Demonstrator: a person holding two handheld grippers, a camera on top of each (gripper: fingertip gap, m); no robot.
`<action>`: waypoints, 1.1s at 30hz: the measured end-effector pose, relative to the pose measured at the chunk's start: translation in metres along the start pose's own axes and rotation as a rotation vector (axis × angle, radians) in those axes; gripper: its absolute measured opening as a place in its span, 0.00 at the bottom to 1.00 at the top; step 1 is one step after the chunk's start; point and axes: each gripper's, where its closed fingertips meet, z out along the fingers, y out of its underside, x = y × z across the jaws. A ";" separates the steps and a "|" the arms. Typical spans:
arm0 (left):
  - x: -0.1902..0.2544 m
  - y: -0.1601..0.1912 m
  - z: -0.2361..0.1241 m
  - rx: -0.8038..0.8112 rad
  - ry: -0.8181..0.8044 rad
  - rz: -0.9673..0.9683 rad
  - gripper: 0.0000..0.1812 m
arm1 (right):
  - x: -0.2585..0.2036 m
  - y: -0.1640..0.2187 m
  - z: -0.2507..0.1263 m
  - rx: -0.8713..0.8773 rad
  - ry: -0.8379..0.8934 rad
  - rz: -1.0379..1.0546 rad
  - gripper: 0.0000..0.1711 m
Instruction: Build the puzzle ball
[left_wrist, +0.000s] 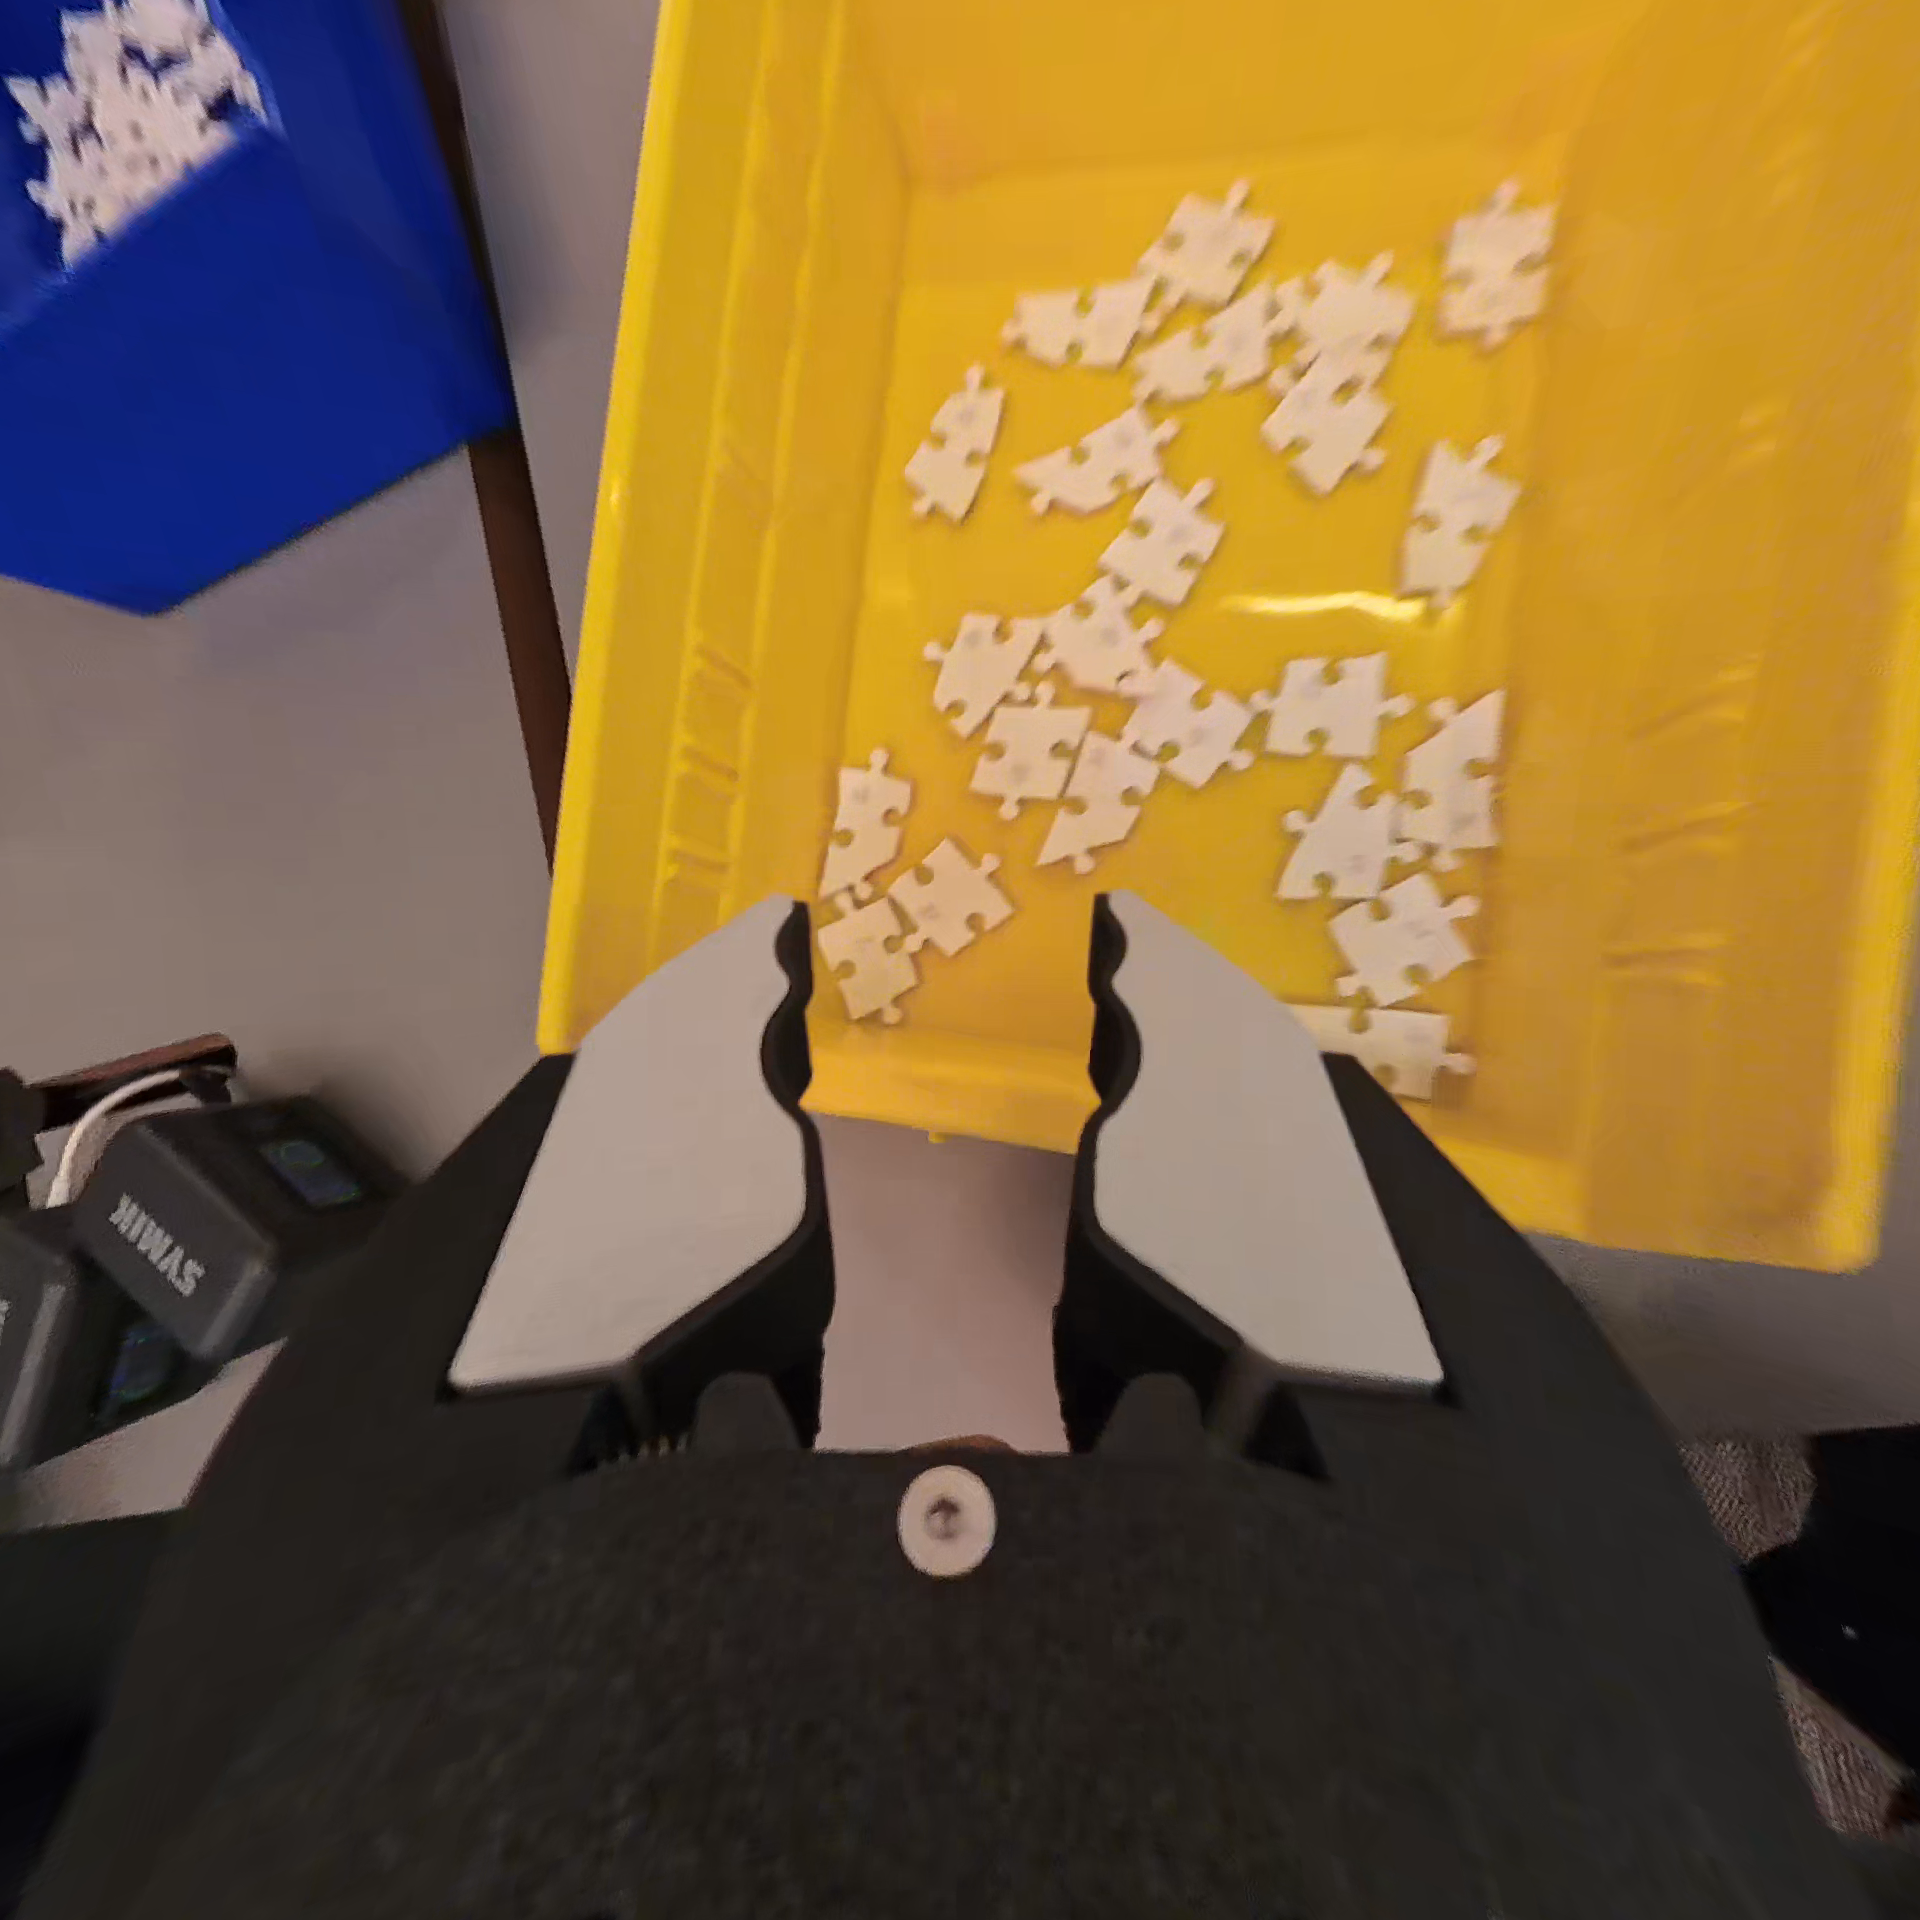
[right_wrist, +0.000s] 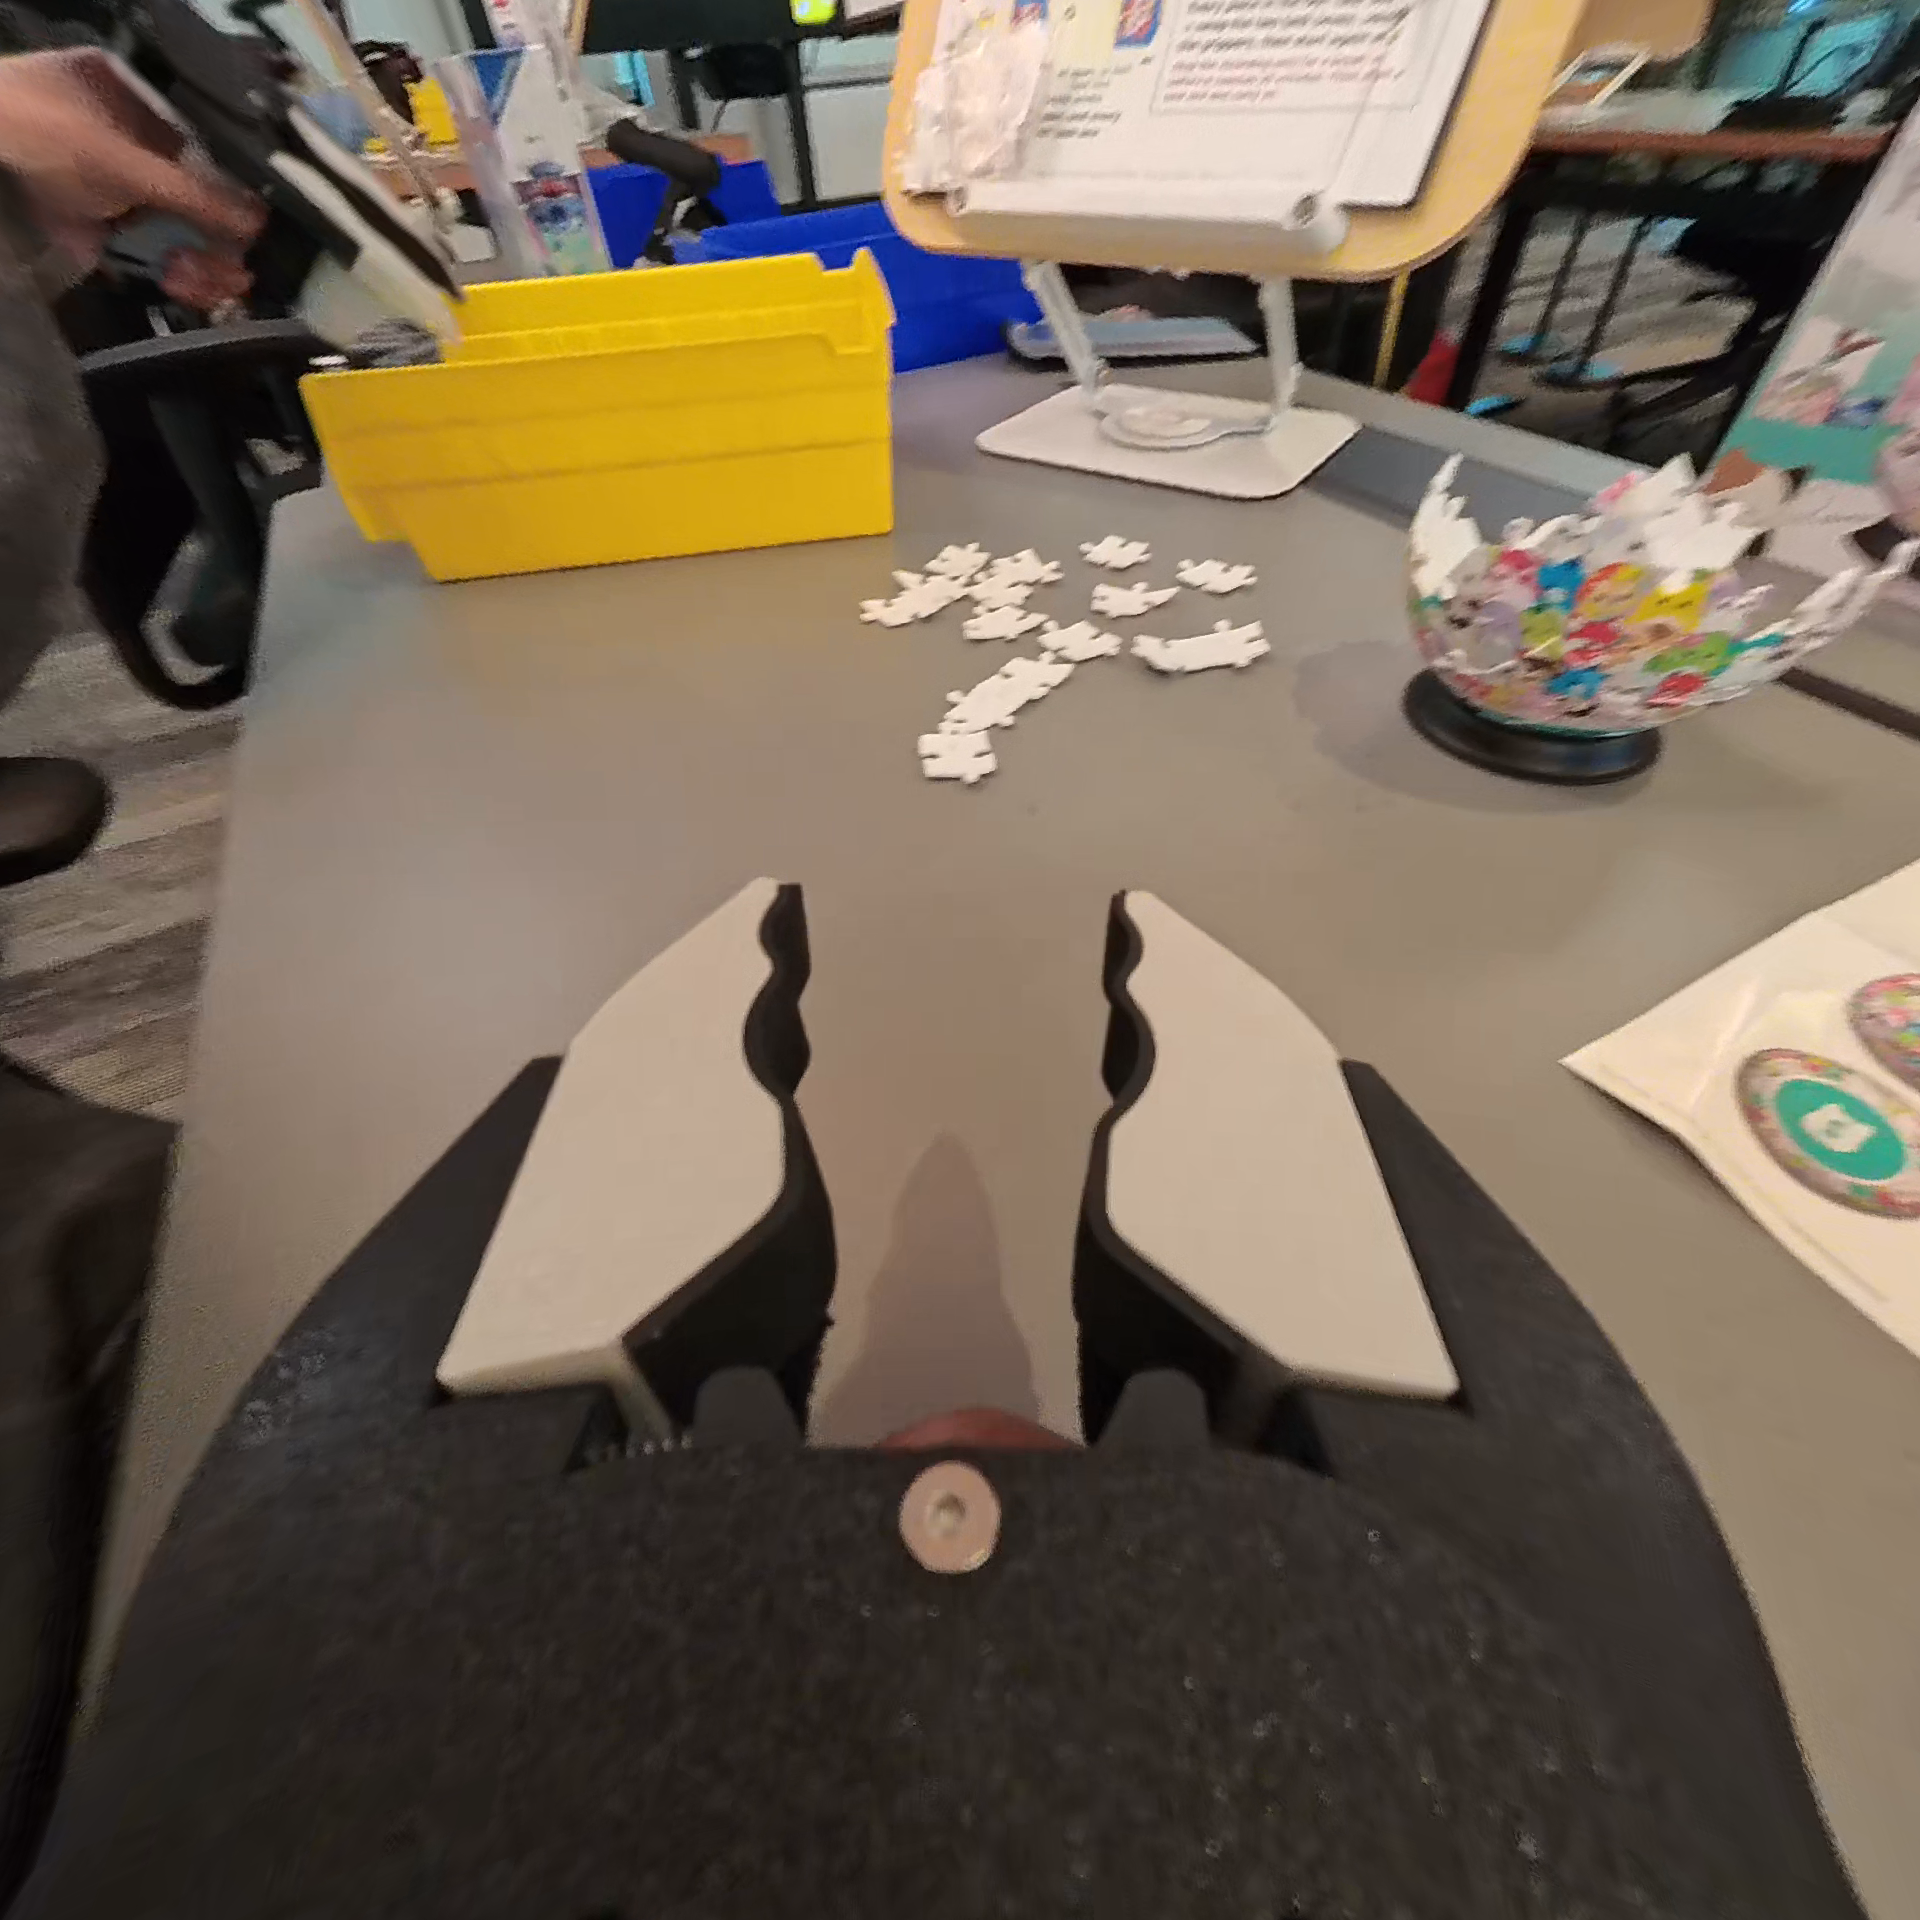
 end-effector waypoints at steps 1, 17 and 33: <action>-0.003 0.005 0.006 -0.022 0.002 -0.002 0.27 | 0.006 -0.001 0.001 0.018 0.031 -0.017 0.32; 0.017 0.044 0.033 -0.291 0.230 0.242 0.20 | 0.032 -0.027 0.048 0.152 0.057 -0.139 0.29; 0.029 0.023 0.073 -0.330 0.258 0.317 0.22 | 0.054 -0.038 0.090 0.166 0.018 -0.160 0.29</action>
